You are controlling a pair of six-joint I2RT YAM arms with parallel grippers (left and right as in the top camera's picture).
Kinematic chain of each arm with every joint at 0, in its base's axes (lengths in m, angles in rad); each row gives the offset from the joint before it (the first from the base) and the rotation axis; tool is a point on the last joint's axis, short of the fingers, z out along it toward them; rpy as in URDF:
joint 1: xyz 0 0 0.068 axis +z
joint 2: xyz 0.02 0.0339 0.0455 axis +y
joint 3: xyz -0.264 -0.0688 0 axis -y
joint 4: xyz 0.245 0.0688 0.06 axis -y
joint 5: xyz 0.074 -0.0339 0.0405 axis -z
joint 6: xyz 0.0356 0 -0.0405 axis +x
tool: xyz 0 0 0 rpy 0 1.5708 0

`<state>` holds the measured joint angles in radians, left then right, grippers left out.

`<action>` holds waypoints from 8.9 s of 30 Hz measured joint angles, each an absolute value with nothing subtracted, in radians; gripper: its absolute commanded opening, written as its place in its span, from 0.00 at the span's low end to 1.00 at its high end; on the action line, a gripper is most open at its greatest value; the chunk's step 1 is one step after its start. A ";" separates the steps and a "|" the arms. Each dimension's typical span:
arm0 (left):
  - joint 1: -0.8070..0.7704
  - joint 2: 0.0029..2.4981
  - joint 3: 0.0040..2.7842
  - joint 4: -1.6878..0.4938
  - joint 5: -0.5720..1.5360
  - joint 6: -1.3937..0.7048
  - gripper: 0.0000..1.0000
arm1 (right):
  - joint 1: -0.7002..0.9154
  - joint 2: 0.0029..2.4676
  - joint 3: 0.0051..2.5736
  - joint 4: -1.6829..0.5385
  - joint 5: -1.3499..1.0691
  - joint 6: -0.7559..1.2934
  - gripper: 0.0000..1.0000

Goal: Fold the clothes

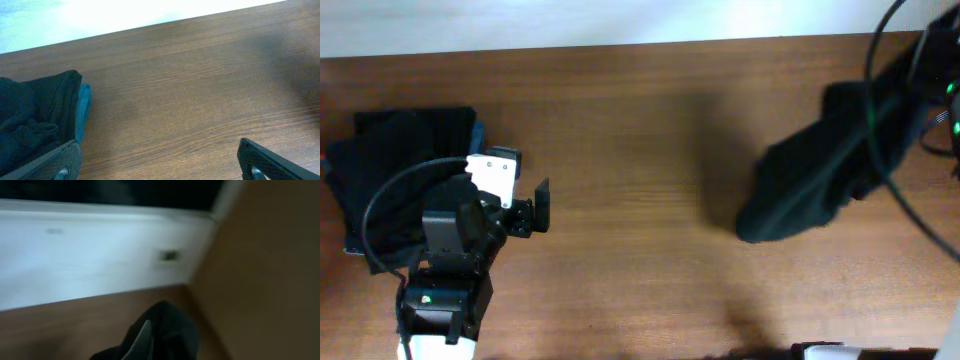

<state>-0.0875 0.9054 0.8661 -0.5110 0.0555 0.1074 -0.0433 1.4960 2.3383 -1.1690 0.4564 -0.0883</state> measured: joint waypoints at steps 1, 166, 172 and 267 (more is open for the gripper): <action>-0.088 0.905 0.866 -0.511 0.056 0.107 0.99 | -0.080 1.508 2.338 -1.168 0.488 -0.071 0.05; -0.287 1.350 1.467 0.501 -0.219 -0.002 0.00 | 0.955 1.797 1.478 -0.381 0.017 0.476 0.72; -0.287 1.348 1.514 0.470 -0.226 0.001 0.01 | 0.955 1.822 1.478 -0.369 0.039 0.495 0.73; -0.330 1.350 1.546 0.076 -0.304 0.087 0.00 | 0.471 1.322 1.476 -0.819 0.402 0.272 0.04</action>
<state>-0.3302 1.3502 1.5455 0.0761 -0.3038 0.0872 0.4709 1.3224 1.4757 -0.8188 0.4023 0.2718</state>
